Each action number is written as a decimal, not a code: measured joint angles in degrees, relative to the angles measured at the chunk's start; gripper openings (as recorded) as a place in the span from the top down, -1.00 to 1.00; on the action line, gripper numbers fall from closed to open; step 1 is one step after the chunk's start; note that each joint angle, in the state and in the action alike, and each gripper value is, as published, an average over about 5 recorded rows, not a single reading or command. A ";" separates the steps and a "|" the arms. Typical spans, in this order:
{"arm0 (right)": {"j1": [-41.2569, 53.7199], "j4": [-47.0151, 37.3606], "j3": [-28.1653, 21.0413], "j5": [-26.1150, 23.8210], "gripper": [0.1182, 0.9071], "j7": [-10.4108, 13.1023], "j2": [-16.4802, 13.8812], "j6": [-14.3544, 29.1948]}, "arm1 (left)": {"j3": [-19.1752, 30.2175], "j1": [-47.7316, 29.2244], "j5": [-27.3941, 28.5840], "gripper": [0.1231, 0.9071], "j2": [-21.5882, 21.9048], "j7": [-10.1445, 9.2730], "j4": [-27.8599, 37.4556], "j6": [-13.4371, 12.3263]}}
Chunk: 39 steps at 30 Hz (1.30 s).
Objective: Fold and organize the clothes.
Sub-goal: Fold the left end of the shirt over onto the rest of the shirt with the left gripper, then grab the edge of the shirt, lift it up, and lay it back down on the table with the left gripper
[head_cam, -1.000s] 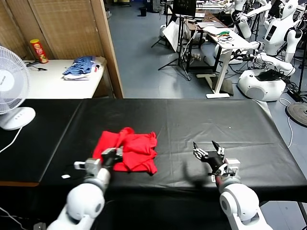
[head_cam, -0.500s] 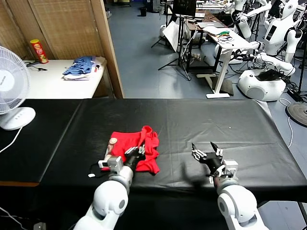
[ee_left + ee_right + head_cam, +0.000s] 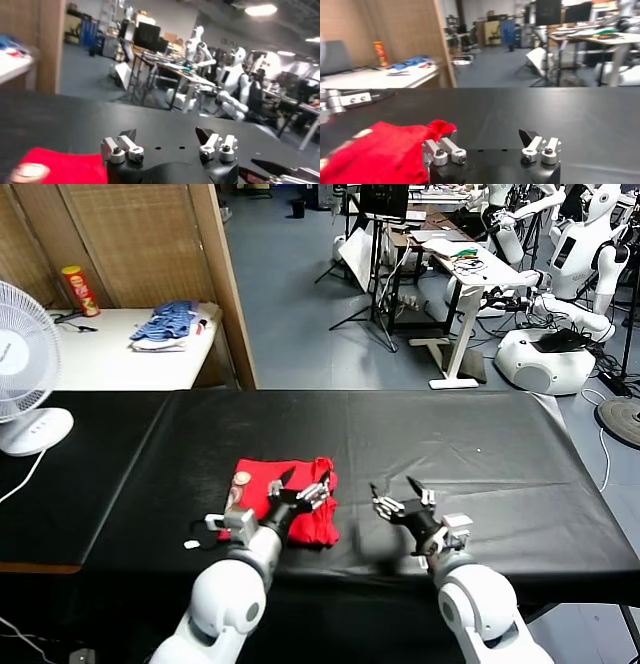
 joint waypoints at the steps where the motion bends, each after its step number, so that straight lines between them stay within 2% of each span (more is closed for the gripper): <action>1: 0.86 -0.62 -1.07 -0.30 -0.72 -0.26 0.12 0.04 | -0.75 0.36 0.28 -0.71 0.67 0.08 0.06 -0.55; 5: 4.90 -4.15 -5.98 -2.20 -0.72 -0.98 0.98 0.67 | -4.17 2.41 0.61 -0.72 3.07 0.33 0.78 -1.70; 10: 9.42 -9.91 -11.48 -6.27 -0.72 -1.01 1.93 1.34 | -7.84 5.17 0.54 -0.72 3.67 0.43 1.75 -1.94; 16: 10.94 -15.18 -14.15 -16.19 -0.72 1.55 3.39 0.90 | -10.37 6.38 -1.06 -0.72 3.18 0.49 2.99 -2.12; 19: 10.59 -15.73 -14.17 -18.73 -0.72 2.49 4.18 1.89 | -11.23 6.13 -3.25 -0.72 2.85 0.43 3.87 -2.11; 26: 8.88 -13.15 -12.81 -14.99 -0.72 3.56 4.88 4.73 | -13.08 5.11 -10.99 -0.72 2.24 0.11 6.24 -1.60; 34: 5.44 -5.25 -8.70 -7.87 -0.72 4.53 2.90 5.80 | -15.63 4.35 -21.38 -0.72 1.66 -0.49 10.14 -1.81; 39: 3.00 -0.78 -6.70 -6.61 -0.72 4.46 2.29 5.79 | -16.22 4.02 -25.31 -0.71 1.20 -0.49 11.76 -1.94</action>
